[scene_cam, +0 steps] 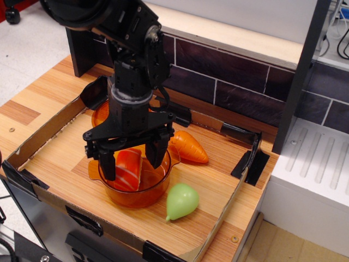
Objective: Put sushi in pot
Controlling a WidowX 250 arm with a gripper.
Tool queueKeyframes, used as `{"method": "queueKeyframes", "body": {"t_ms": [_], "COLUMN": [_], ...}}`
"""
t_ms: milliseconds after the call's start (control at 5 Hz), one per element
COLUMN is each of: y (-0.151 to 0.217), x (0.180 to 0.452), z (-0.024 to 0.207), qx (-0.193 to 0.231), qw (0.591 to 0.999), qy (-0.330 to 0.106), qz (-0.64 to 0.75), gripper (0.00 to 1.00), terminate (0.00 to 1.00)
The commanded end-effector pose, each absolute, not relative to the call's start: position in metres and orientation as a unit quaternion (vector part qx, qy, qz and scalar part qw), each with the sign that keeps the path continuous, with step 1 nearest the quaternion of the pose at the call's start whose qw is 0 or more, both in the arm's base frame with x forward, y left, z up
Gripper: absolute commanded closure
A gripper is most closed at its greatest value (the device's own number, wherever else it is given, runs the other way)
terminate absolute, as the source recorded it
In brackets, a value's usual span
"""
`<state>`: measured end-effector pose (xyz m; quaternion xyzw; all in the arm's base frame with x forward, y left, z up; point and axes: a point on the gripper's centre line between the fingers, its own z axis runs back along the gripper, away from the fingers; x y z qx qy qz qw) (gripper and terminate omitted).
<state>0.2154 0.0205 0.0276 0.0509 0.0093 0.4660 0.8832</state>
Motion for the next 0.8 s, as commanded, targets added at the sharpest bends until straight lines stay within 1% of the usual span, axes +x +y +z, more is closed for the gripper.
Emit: {"method": "queueKeyframes", "body": {"t_ms": [0, 200, 400, 600], "y": [0.024, 0.031, 0.031, 0.031], "x": [0.221, 0.222, 0.222, 0.222], "z": [0.104, 0.132, 0.132, 0.132], "qx": [-0.025, -0.047, -0.047, -0.047], "qw": [0.875, 0.873, 0.873, 0.873], "qy": [-0.027, -0.028, -0.028, -0.028], "qz": [0.482, 0.484, 0.484, 0.484], "gripper": [0.0, 0.0, 0.0, 0.0], "terminate": [0.0, 0.0, 0.0, 1.0]}}
